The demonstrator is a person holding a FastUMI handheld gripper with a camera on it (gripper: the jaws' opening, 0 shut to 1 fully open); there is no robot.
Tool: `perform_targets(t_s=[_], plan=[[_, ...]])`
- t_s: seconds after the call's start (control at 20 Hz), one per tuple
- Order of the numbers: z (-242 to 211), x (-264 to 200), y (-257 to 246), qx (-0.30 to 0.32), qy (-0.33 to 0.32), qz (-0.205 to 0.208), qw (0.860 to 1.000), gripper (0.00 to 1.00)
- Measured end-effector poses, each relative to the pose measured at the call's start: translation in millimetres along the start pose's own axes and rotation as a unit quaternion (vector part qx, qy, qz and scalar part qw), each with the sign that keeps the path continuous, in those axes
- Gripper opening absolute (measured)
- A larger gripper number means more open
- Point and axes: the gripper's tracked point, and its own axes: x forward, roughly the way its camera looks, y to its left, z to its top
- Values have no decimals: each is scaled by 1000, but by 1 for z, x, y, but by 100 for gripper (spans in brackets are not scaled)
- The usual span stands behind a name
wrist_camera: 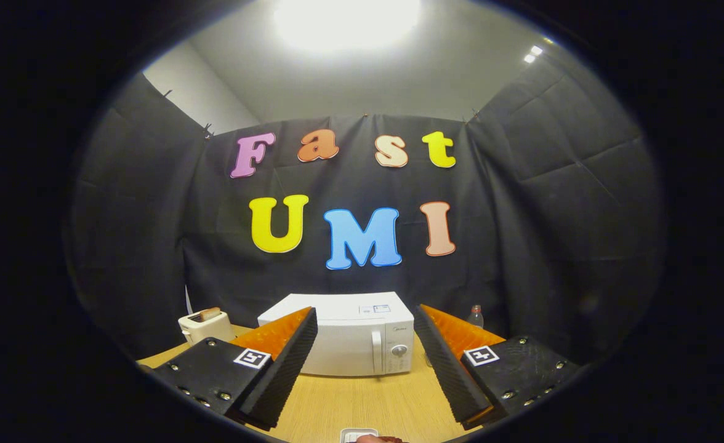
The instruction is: Open the microwave, put the food inside, and close the microwave door.
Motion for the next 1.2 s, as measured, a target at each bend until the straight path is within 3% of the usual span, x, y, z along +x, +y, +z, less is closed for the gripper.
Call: perform_targets(t_s=[0.65, 1.2], plan=[[-14, 61, -11, 4, 2, 2, 1000, 99], [-77, 157, -21, -1, 45, 12, 999, 99]])
